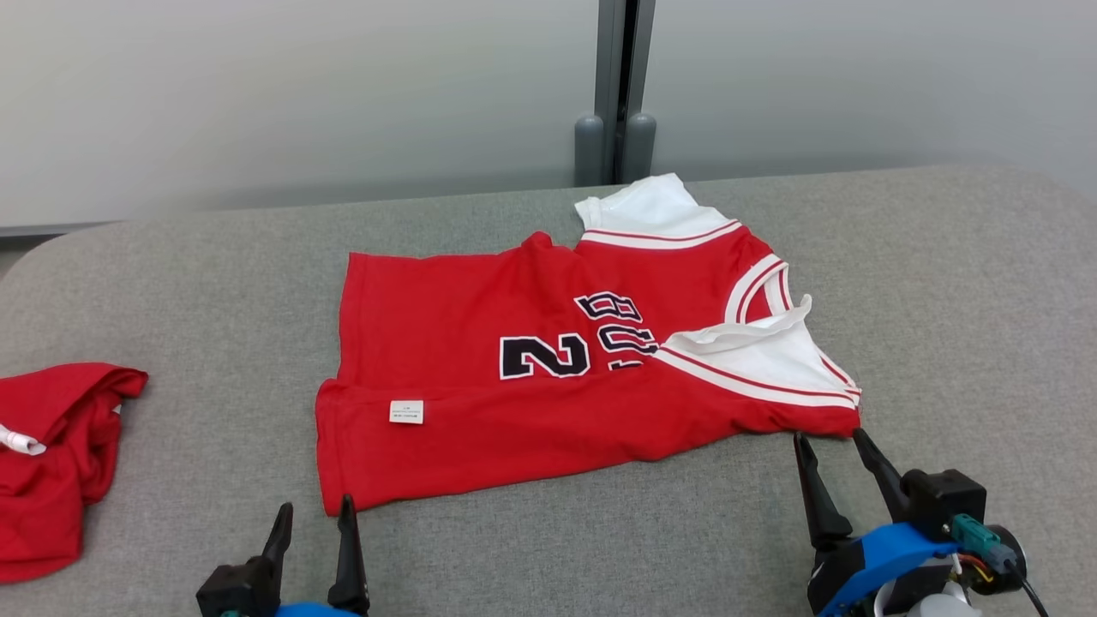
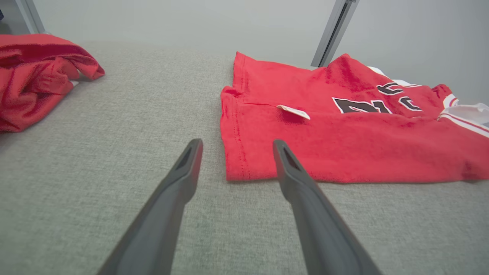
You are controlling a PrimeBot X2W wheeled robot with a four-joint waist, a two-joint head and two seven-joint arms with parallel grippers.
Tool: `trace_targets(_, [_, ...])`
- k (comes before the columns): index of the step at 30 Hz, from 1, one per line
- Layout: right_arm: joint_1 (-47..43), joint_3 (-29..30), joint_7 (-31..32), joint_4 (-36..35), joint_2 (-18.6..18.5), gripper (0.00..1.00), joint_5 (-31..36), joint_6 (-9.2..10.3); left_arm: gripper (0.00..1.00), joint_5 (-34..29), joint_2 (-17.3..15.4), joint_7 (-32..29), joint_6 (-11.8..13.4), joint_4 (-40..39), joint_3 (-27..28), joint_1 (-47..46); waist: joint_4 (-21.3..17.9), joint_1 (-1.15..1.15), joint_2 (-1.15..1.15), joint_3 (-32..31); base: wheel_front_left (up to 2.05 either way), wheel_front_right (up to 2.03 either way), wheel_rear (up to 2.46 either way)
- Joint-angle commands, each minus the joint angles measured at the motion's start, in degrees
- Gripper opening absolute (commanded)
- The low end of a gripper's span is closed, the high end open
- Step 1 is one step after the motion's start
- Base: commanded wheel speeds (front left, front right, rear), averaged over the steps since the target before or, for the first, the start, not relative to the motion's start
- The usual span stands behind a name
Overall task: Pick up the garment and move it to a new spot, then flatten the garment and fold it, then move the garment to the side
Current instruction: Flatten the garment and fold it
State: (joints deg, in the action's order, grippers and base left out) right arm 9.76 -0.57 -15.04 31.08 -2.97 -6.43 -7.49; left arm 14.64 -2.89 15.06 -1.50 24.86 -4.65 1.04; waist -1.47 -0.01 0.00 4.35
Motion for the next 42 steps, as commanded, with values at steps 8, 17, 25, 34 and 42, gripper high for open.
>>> trace_targets(8, [3.5, -0.8, -0.2, -1.4, 0.0, 1.00, -1.0, 0.00, 1.00, 1.7, 0.0, 0.2, -1.3, 4.3, 0.5, -6.4, 0.0, 0.01, 0.00, 4.7, 0.00, 0.00, 0.00])
trace_targets(17, [7.1, 0.3, -0.2, -2.1, 0.0, 1.00, -1.8, 0.00, 1.00, 4.4, 0.0, -0.2, -2.5, 14.5, -0.9, -13.4, -0.4, 0.01, 0.00, 9.9, 0.00, 0.00, 0.00])
trace_targets(25, [10.1, 6.3, -0.2, 1.8, 0.0, 1.00, -2.0, 0.00, 0.00, 6.8, 0.5, -0.8, -4.3, 20.6, -4.9, -14.8, -0.3, 0.01, 0.00, 11.3, 0.00, 0.00, 0.00])
trace_targets(34, [14.8, 10.1, 0.1, 15.8, 0.1, 0.90, -2.0, 0.00, 0.00, 6.5, 0.5, -0.7, -5.1, 18.6, -7.2, -16.2, 1.3, 0.01, 0.00, 12.6, 0.00, 0.00, 0.00])
trace_targets(42, [15.2, 6.9, 0.1, 17.6, 0.3, 0.00, -7.0, 0.00, 0.00, 5.9, 0.1, 0.1, -4.5, 12.0, -3.5, -15.3, 1.7, 0.01, 0.00, 10.7, 0.00, 0.00, 0.00])
